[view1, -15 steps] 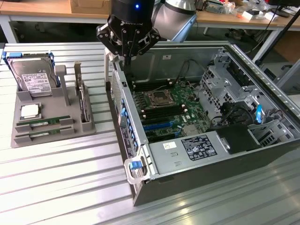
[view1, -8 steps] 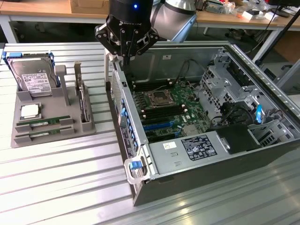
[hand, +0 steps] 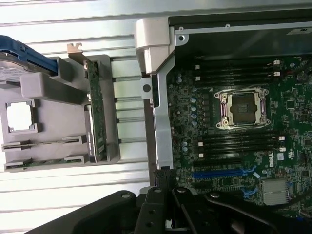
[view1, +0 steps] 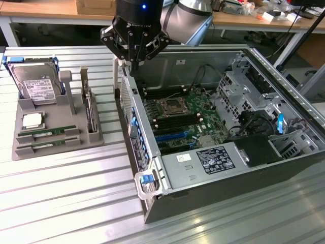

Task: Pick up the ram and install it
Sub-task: 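Reach for the ram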

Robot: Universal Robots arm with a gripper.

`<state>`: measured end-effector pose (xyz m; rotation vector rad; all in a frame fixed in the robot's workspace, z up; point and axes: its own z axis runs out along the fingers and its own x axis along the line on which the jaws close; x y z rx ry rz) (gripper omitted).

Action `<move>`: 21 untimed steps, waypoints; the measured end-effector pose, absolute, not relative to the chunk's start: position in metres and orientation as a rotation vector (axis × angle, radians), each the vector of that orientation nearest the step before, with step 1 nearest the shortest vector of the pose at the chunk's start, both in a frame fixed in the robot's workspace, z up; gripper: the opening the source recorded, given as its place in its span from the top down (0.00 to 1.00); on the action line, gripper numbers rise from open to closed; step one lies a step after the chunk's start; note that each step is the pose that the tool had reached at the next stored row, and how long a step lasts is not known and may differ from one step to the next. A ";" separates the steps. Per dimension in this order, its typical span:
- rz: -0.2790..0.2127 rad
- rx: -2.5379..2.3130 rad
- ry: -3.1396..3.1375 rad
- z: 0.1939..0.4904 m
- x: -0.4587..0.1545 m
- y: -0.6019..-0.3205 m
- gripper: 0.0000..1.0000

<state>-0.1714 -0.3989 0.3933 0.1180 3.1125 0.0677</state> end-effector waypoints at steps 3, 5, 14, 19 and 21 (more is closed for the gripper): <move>0.068 0.118 3.113 0.393 -0.173 -0.399 0.89; 0.068 0.118 3.112 0.393 -0.174 -0.399 0.89; 0.068 0.118 3.112 0.393 -0.181 -0.399 0.89; 0.068 0.118 3.113 0.393 -0.186 -0.399 0.89; 0.068 0.118 3.112 0.393 -0.187 -0.399 0.89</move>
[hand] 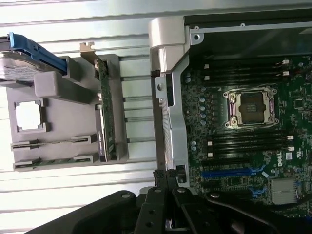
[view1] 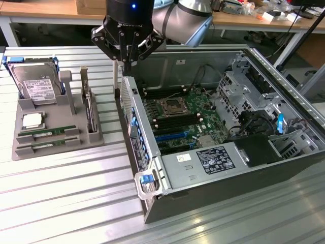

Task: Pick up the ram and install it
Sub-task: 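Reach for the ram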

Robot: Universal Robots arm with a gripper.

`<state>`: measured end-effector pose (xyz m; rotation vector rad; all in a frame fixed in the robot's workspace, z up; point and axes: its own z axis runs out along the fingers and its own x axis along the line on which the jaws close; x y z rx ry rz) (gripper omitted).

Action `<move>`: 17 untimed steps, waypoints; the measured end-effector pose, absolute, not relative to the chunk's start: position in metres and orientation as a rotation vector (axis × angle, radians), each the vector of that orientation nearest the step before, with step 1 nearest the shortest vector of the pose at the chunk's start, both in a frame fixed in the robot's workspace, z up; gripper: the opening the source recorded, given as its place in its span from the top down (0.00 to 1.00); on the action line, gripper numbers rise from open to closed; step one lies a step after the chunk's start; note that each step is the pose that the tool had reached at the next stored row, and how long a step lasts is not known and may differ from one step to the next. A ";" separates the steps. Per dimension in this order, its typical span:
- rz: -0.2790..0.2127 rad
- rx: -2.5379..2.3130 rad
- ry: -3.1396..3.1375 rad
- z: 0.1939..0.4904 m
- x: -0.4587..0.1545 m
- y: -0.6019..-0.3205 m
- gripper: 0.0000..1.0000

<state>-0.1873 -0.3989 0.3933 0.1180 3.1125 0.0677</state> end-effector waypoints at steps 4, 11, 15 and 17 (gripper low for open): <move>0.068 0.118 3.112 0.393 -0.191 -0.399 0.89; 0.068 0.118 3.112 0.393 -0.195 -0.399 0.89; 0.068 0.118 3.112 0.393 -0.197 -0.399 0.89; 0.068 0.118 3.112 0.393 -0.199 -0.399 0.89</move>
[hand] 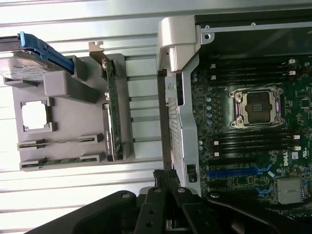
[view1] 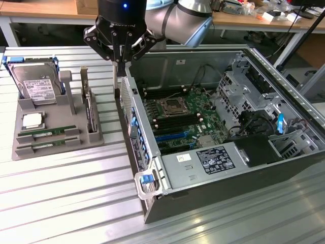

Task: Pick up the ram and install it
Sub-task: 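Reach for the ram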

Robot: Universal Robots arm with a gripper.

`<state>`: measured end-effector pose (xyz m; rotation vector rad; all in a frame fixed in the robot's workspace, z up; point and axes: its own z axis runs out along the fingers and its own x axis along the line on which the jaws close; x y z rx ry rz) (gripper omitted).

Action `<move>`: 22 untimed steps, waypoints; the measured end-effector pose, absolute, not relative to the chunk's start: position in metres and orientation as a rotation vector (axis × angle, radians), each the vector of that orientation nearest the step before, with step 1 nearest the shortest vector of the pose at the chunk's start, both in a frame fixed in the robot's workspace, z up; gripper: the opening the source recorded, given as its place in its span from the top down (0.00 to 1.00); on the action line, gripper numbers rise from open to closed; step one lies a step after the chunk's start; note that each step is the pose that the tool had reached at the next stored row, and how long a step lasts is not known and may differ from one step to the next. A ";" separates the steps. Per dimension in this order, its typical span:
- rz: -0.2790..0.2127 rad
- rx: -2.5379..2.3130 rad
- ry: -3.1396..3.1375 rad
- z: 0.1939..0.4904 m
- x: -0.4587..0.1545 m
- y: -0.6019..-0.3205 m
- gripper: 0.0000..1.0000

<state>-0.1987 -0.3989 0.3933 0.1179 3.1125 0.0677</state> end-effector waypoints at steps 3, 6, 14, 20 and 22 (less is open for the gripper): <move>0.068 0.118 3.112 0.393 -0.201 -0.399 0.89; 0.068 0.118 3.112 0.393 -0.203 -0.399 0.89; 0.068 0.118 3.113 0.393 -0.208 -0.399 0.89; 0.068 0.118 3.112 0.393 -0.212 -0.399 0.89; 0.068 0.118 3.112 0.393 -0.213 -0.399 0.89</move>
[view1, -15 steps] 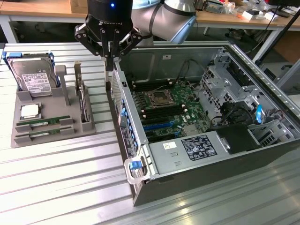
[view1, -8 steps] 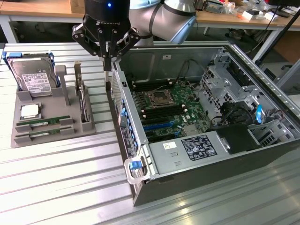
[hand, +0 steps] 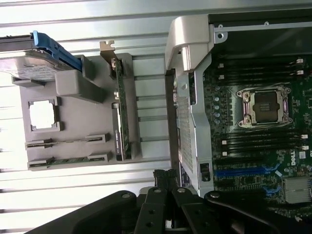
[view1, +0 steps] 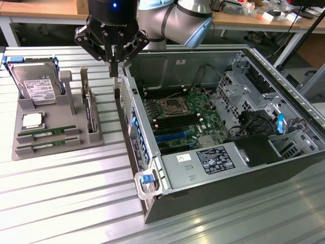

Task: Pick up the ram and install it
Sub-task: 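Reach for the ram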

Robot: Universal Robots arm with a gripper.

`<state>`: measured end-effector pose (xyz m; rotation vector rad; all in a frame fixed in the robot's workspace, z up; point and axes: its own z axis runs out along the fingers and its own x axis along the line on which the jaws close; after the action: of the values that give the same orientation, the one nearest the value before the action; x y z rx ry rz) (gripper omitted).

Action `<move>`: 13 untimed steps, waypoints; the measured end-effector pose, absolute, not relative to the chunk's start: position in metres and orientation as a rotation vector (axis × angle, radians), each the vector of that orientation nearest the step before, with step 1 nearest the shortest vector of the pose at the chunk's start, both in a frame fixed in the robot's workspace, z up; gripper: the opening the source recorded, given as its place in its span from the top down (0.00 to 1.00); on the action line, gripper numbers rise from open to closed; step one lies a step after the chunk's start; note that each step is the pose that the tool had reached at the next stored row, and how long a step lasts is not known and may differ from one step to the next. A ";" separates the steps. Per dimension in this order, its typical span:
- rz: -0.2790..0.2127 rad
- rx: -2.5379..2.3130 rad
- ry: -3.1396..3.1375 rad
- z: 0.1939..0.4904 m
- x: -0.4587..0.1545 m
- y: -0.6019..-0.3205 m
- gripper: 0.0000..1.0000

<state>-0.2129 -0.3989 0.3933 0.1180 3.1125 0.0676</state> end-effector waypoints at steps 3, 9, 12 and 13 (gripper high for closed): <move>0.068 0.118 3.112 0.393 -0.214 -0.399 0.89; 0.068 0.118 3.113 0.393 -0.216 -0.399 0.89; 0.068 0.118 3.112 0.393 -0.216 -0.399 0.89; 0.068 0.118 3.112 0.393 -0.217 -0.399 0.89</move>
<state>-0.2166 -0.3989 0.3933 0.1180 3.1125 0.0676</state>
